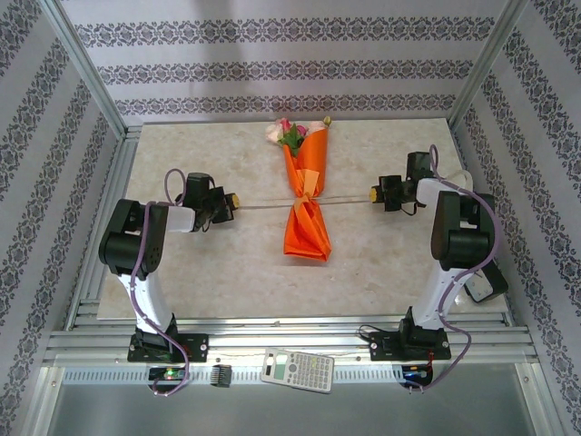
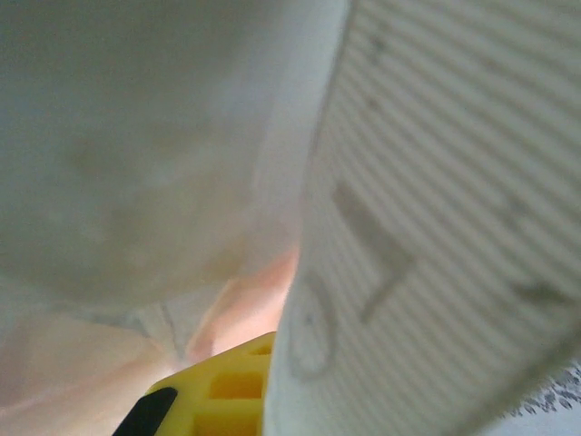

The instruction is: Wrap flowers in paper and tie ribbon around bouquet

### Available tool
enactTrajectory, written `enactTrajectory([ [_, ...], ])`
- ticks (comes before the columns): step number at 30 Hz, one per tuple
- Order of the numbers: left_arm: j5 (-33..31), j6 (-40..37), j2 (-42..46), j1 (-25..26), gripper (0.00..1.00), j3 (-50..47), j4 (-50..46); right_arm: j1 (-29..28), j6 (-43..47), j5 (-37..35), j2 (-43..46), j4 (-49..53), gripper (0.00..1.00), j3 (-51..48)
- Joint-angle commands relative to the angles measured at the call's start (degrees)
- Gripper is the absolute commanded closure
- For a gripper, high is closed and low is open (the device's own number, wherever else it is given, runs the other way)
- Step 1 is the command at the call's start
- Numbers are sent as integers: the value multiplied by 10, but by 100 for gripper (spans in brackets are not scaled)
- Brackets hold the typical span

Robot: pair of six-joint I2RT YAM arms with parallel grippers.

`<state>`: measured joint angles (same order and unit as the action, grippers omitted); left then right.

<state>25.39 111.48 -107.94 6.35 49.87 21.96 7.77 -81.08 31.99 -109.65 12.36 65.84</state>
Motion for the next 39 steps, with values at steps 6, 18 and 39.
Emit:
enactTrajectory([
  [6,-76,34,13,-65,100,-10,58,58,-9,-86,-2,-42,100,-6],
  [18,-51,37,40,-131,100,-46,89,88,-18,-74,-5,-71,100,-14],
  [39,37,-91,58,-101,100,23,-12,56,9,-68,17,-55,100,-15],
])
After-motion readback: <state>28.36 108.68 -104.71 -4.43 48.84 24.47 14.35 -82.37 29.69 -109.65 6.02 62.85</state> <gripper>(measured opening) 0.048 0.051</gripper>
